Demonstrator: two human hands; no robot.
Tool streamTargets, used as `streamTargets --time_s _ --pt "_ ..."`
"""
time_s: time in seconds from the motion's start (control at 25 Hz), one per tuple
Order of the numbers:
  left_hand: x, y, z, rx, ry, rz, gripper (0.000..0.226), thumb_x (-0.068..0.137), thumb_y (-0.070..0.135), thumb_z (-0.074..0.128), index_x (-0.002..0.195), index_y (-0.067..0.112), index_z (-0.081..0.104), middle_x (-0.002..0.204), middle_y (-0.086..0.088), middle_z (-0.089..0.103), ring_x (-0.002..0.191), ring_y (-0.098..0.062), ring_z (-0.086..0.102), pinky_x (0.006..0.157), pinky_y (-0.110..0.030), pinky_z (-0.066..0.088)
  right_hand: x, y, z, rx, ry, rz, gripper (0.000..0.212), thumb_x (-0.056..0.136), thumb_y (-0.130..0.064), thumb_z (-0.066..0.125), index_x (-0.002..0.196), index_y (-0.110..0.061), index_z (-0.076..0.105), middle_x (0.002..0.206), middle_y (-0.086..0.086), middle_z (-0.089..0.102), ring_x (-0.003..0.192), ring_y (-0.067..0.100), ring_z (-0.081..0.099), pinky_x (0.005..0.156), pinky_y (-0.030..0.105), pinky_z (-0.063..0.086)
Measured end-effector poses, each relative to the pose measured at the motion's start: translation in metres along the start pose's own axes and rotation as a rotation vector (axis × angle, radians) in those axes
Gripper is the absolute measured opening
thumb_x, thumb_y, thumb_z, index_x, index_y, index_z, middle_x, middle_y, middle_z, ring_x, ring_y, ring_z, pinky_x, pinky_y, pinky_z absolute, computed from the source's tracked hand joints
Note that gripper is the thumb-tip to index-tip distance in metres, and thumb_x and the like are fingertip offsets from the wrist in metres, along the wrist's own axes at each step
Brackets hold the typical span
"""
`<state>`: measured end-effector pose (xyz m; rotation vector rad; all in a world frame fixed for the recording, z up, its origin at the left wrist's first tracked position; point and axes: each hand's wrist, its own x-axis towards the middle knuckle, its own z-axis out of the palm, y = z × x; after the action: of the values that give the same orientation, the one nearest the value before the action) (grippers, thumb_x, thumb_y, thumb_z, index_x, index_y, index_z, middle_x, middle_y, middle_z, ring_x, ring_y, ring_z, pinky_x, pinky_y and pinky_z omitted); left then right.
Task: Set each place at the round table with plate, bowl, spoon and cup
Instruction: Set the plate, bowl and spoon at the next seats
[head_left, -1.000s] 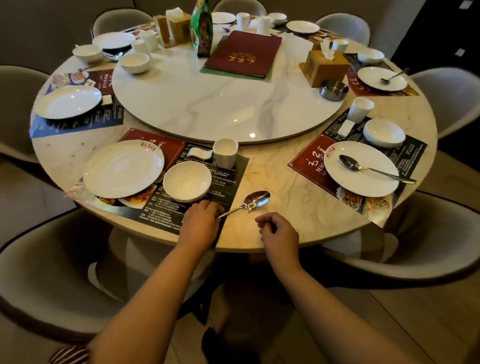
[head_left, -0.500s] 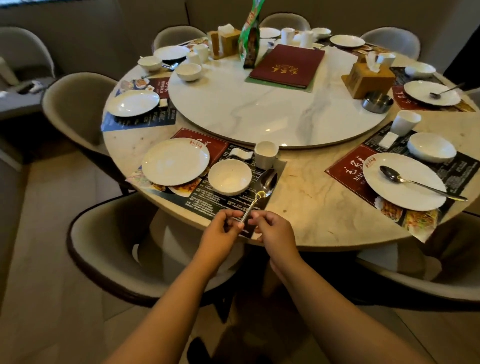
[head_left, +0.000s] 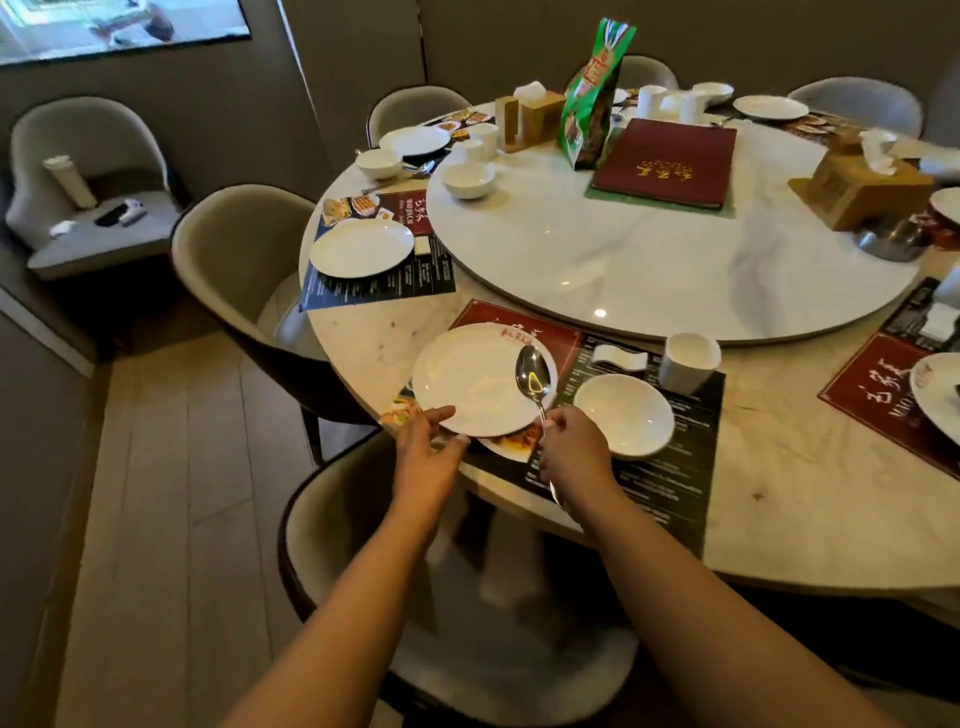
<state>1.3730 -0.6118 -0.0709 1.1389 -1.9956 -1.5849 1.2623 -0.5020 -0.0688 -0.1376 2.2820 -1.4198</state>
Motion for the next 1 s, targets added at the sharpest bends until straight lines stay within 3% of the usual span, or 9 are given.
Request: streamTargets --time_s 0.08,0.16,0.32,0.4,0.56,0.72,0.88,1.0 --pt "0.030 -0.004 -0.015 0.053 -0.060 -0.018 0.044 0.090 0.013 0.060 0.133 0.021 0.051 0.146 -0.002 0.032 0.130 -0.018 0.038 0.107 -0.032 0.036 0.008 -0.011 0.025 -0.158 0.048 -0.049 0.022 0.096 -0.017 0.051 0.114 -0.010 0.062 0.109 0.006 0.063 0.100 0.025 0.060 0.076 0.034 0.048" --pt "0.054 -0.010 -0.025 0.026 -0.127 -0.054 0.049 0.088 0.015 0.061 0.134 0.024 0.048 0.151 -0.006 0.029 0.137 -0.024 0.035 0.113 -0.042 0.035 0.014 -0.015 0.043 -0.292 0.093 -0.109 0.026 0.093 -0.014 0.055 0.117 -0.009 0.062 0.116 0.009 0.062 0.101 0.026 0.060 0.075 0.028 0.045" --pt "0.074 -0.018 -0.033 -0.109 -0.185 -0.134 0.048 0.089 0.015 0.060 0.132 0.029 0.046 0.143 -0.005 0.044 0.126 -0.024 0.051 0.104 -0.047 0.046 0.017 -0.016 0.063 -0.458 0.178 -0.129 0.032 0.093 -0.010 0.055 0.124 -0.010 0.061 0.126 0.009 0.046 0.105 0.024 0.057 0.080 0.027 0.048" --pt "0.076 -0.018 -0.035 -0.177 -0.213 -0.157 0.049 0.091 0.010 0.057 0.135 0.027 0.045 0.134 0.001 0.048 0.121 -0.023 0.055 0.101 -0.046 0.049 0.018 -0.015 0.071 -0.499 0.216 -0.132 0.032 0.093 -0.011 0.056 0.124 -0.011 0.062 0.123 0.007 0.046 0.103 0.022 0.058 0.079 0.027 0.051" --pt "0.078 -0.018 -0.039 -0.205 -0.252 -0.155 0.050 0.091 0.008 0.056 0.136 0.025 0.043 0.133 -0.005 0.052 0.120 -0.026 0.058 0.099 -0.047 0.050 0.022 -0.014 0.081 -0.576 0.244 -0.123 0.029 0.094 -0.012 0.054 0.121 -0.011 0.064 0.118 0.006 0.051 0.101 0.021 0.057 0.075 0.028 0.051" --pt "0.079 -0.011 -0.045 -0.186 -0.272 -0.173 0.047 0.092 0.009 0.055 0.136 0.024 0.044 0.109 0.005 0.053 0.111 -0.022 0.062 0.095 -0.038 0.053 0.023 -0.014 0.085 -0.631 0.262 -0.116 0.027 0.094 -0.011 0.051 0.118 -0.008 0.064 0.117 0.008 0.051 0.103 0.023 0.056 0.077 0.032 0.052" --pt "0.077 -0.012 -0.054 -0.199 -0.289 -0.191 0.038 0.092 0.012 0.056 0.125 0.029 0.049 0.121 0.000 0.050 0.113 -0.023 0.060 0.100 -0.043 0.050 0.022 -0.015 0.087 -0.686 0.258 -0.130 0.025 0.095 -0.012 0.051 0.114 -0.006 0.066 0.114 0.008 0.052 0.101 0.022 0.056 0.072 0.028 0.051" --pt "0.078 -0.013 -0.064 -0.247 -0.278 -0.200 0.034 0.092 0.013 0.055 0.123 0.026 0.050 0.115 0.001 0.053 0.108 -0.019 0.058 0.099 -0.041 0.050 0.018 -0.019 0.087 -0.752 0.271 -0.131 0.026 0.096 -0.017 0.050 0.113 -0.008 0.067 0.112 0.007 0.053 0.099 0.023 0.056 0.075 0.031 0.048"
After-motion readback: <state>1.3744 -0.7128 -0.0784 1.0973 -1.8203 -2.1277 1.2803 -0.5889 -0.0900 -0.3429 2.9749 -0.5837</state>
